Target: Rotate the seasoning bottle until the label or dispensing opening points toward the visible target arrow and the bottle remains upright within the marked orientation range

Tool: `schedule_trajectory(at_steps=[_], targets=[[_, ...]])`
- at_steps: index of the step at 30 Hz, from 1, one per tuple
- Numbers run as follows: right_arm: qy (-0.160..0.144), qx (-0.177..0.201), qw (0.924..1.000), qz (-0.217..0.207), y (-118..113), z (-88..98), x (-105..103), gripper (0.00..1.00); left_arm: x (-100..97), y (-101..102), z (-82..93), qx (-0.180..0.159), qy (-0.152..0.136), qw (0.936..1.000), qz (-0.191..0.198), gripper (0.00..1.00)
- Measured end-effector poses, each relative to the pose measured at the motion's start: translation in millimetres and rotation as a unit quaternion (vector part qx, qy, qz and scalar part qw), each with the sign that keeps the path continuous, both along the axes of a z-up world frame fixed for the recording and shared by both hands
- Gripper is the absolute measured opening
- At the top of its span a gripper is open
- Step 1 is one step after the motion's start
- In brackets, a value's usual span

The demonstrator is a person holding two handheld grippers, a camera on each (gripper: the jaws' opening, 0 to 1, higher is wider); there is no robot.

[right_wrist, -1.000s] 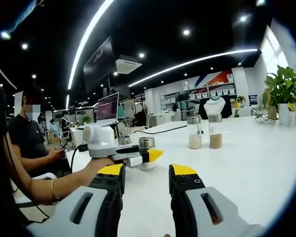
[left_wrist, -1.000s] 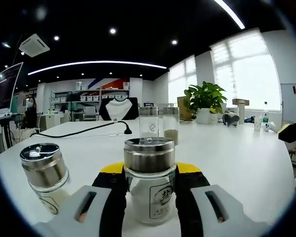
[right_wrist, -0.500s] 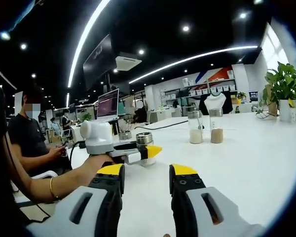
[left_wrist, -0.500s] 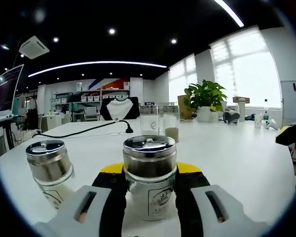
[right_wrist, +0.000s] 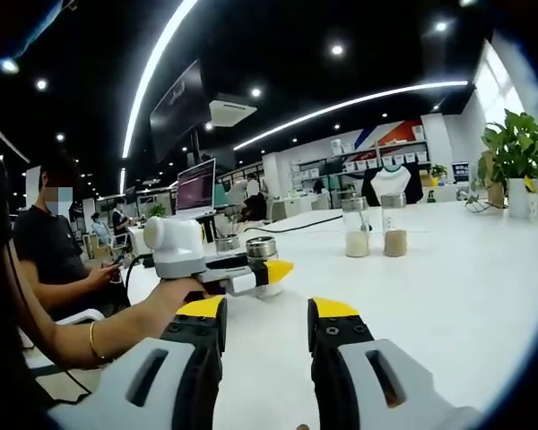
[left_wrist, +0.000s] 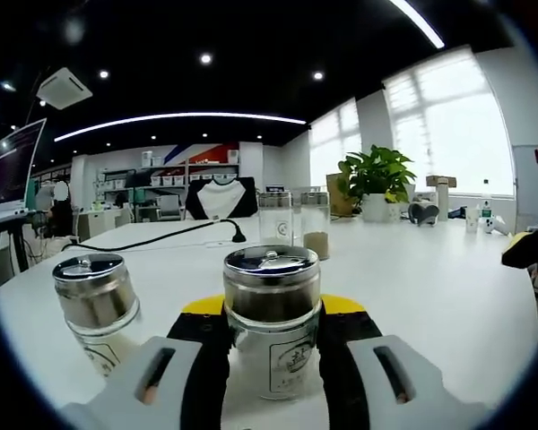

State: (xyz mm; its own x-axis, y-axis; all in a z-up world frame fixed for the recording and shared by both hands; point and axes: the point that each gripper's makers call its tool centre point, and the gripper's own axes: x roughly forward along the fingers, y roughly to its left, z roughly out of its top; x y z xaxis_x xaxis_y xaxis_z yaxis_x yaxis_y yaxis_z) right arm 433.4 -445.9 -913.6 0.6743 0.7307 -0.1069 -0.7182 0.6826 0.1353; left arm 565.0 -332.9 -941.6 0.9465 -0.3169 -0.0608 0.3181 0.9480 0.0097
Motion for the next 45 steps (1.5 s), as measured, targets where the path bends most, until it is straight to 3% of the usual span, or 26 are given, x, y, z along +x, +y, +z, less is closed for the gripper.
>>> schedule_trajectory(at_steps=[25,45], targets=[[0.01,-0.008,0.9999,0.006,4.9,-9.8,-3.1,0.35,-3.0,7.3,-0.2,0.006,-0.002,0.9998,0.017,0.39],[0.002,-0.009,0.9999,-0.008,-10.0,-6.3,-6.2,0.35,-6.7,9.8,-3.3,0.023,-0.001,0.9995,0.023,0.39]])
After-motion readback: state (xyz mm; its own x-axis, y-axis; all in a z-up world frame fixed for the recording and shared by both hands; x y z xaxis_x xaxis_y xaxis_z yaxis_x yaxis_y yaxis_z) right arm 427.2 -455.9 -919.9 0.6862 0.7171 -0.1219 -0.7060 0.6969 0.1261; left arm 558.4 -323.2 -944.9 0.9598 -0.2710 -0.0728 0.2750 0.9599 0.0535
